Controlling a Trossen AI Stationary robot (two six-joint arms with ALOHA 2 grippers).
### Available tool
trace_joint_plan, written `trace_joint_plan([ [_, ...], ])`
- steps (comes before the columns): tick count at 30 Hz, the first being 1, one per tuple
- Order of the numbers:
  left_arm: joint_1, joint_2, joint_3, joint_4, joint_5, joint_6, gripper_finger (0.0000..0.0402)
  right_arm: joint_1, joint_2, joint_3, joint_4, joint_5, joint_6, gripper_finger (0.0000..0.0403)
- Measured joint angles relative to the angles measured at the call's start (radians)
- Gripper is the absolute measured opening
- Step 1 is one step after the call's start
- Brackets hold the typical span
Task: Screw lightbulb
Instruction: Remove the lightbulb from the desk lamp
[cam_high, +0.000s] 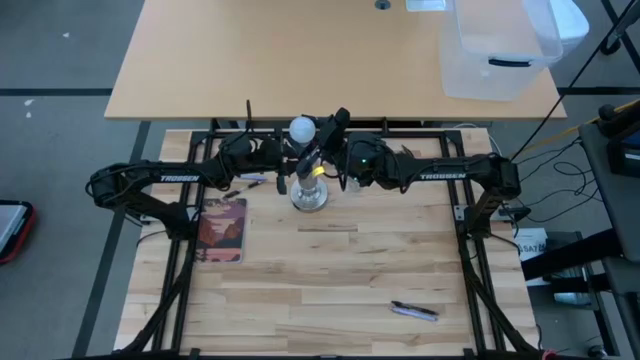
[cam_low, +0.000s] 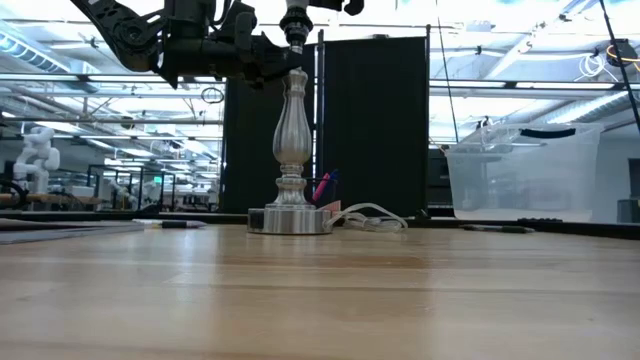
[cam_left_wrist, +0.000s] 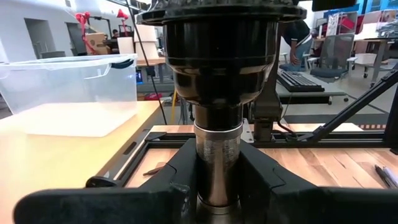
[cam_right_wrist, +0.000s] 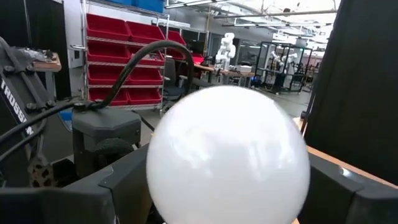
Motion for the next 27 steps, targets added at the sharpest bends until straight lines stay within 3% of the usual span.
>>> trace_joint_plan([
  [7, 0.001, 0.000, 0.000, -0.016, 0.020, 0.003, 0.0074, 0.001, -0.001, 0.000, 0.007, -0.040, -0.051, 0.0297],
  [15, 0.001, 0.000, 0.000, -0.020, 0.111, 0.009, 0.0074, -0.003, -0.025, 0.000, -0.044, -0.145, -0.050, 0.0262],
  [23, 0.005, 0.000, 0.000, -0.015, 0.193, 0.010, 0.0074, -0.040, -0.079, 0.000, -0.157, -0.316, -0.014, 0.0262],
  [27, 0.006, 0.001, 0.001, -0.013, 0.231, 0.003, 0.0074, -0.079, -0.084, 0.000, -0.169, -0.449, -0.016, 0.0263],
])
